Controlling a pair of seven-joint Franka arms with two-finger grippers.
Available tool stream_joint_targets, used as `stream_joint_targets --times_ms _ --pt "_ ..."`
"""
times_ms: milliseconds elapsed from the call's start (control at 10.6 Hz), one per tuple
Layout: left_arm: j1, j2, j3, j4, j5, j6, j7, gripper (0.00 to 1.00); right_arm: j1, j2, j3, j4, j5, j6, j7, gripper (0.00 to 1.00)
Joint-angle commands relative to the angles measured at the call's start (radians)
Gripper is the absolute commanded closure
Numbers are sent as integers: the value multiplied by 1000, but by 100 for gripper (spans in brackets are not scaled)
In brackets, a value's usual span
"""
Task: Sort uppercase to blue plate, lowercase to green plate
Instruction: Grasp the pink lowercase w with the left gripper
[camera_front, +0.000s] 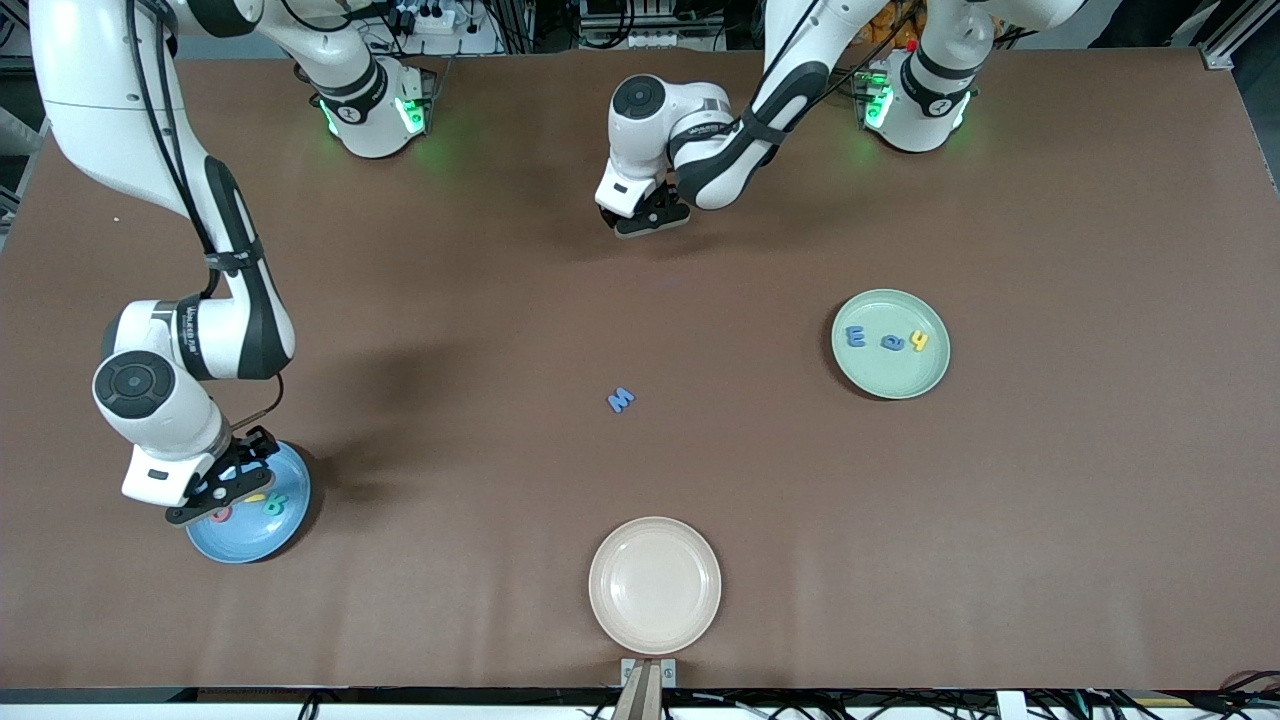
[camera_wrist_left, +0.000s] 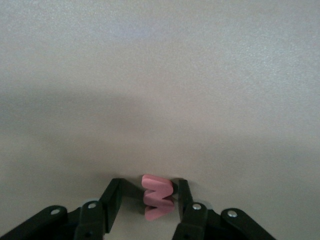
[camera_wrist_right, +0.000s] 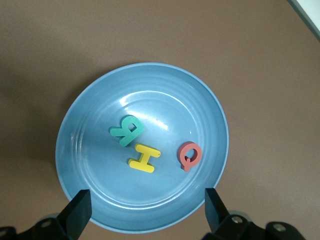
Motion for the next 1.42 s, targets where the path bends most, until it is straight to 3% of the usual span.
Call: stream_joint_targets --times_ms 0,947,1326 --pt "-15 10 11 17 35 7 -43 50 -17 5 16 13 0 -1 8 0" --pt "-20 31 12 38 32 7 -43 55 5 4 23 13 6 -8 116 0" --pt "-20 33 12 38 32 7 -43 69 6 4 27 13 6 -8 142 0"
